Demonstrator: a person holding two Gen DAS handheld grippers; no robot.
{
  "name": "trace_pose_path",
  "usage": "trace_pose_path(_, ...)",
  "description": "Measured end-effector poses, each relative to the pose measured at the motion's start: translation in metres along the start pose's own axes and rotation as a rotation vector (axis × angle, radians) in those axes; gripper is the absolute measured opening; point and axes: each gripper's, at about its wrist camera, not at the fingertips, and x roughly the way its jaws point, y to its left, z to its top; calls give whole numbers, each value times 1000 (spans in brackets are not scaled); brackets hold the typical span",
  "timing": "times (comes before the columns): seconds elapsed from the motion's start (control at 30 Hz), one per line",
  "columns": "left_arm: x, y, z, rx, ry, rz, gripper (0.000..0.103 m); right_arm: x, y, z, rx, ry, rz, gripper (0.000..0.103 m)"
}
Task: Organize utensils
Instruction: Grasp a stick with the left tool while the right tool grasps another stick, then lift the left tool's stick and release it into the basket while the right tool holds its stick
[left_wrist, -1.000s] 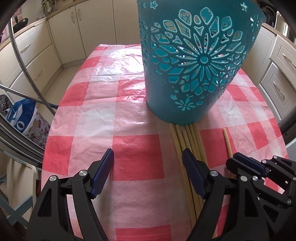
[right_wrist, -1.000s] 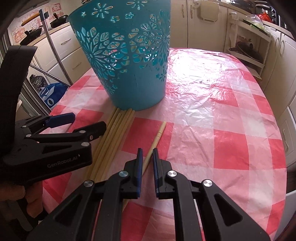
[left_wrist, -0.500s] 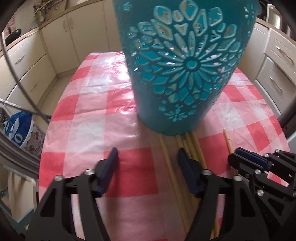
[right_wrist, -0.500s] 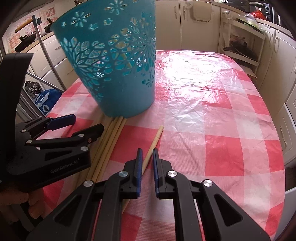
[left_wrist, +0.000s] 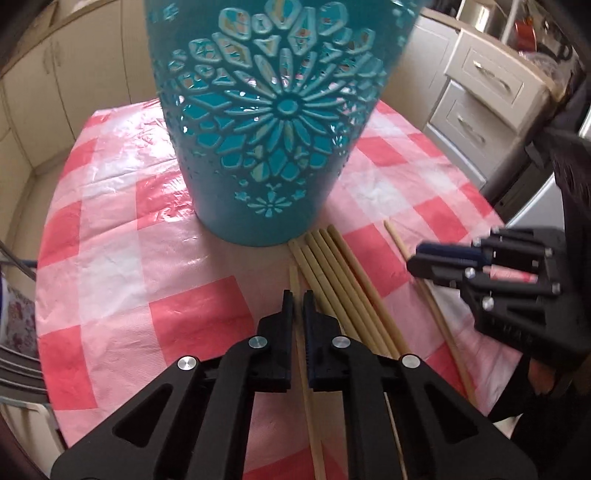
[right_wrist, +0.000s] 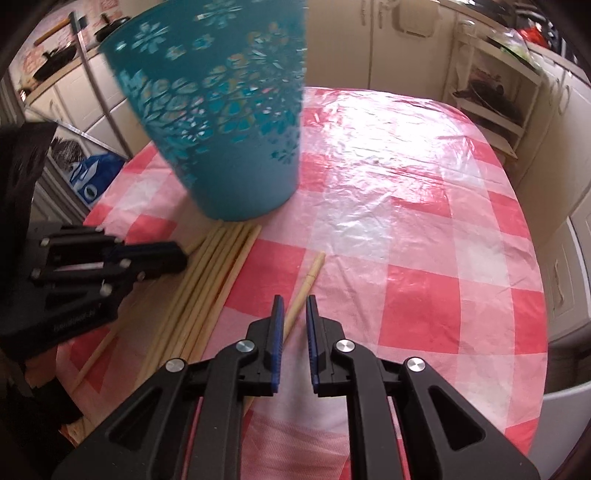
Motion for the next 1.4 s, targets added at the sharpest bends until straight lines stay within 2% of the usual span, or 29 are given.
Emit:
trace_pose_path(0.1, 0, -5, -3, 22, 4, 44, 6, 1, 1, 2, 20, -18, -11, 31)
trace_pose_path(0.2, 4, -14, -1, 63, 8, 105, 7, 1, 2, 6, 35, -36, -16, 31)
trace_pose_path(0.33, 9, -19, 2, 82, 4, 144, 8, 7, -1, 7, 57, -27, -21, 31)
trace_pose_path(0.43, 11, -22, 2, 96, 0, 160, 8, 9, 5, 7, 10, -36, -64, 25)
trace_pose_path(0.47, 11, -22, 2, 99, -1, 163, 6, 11, 7, 6, -11, -38, -80, 19)
trace_pose_path(0.5, 10, -23, 1, 101, -4, 161, 5, 11, 10, 6, -27, -39, -81, 11)
trace_pose_path(0.6, 8, -22, 0, 103, -4, 152, 5, 11, 19, 5, -75, -30, -71, 6)
trace_pose_path(0.73, -5, -11, -3, 67, 0, 77, 5, 9, 14, 3, -36, -18, -6, 6)
trace_pose_path(0.83, -33, -5, -4, 66, -38, 6, 5, 10, 5, 4, 22, -12, 43, 6)
trace_pose_path(0.9, -62, 0, -2, 67, -94, -74, 5, 10, 2, 4, 37, -11, 58, 6)
trace_pose_path(0.97, -98, 4, 2, 51, -183, -171, 5, 11, 1, 4, 41, -12, 63, 6)
trace_pose_path(1.07, -146, 9, 18, 11, -332, -266, 5, 10, -1, 4, 51, -12, 73, 6)
trace_pose_path(1.17, -182, 10, 46, -34, -473, -266, 5, 9, -5, 3, 53, -13, 81, 6)
trace_pose_path(1.27, -196, 8, 75, -93, -595, -177, 5, 7, -7, 0, 47, -14, 84, 6)
trace_pose_path(1.4, -201, 13, 110, -234, -801, -96, 5, 6, -6, 0, 44, -16, 85, 6)
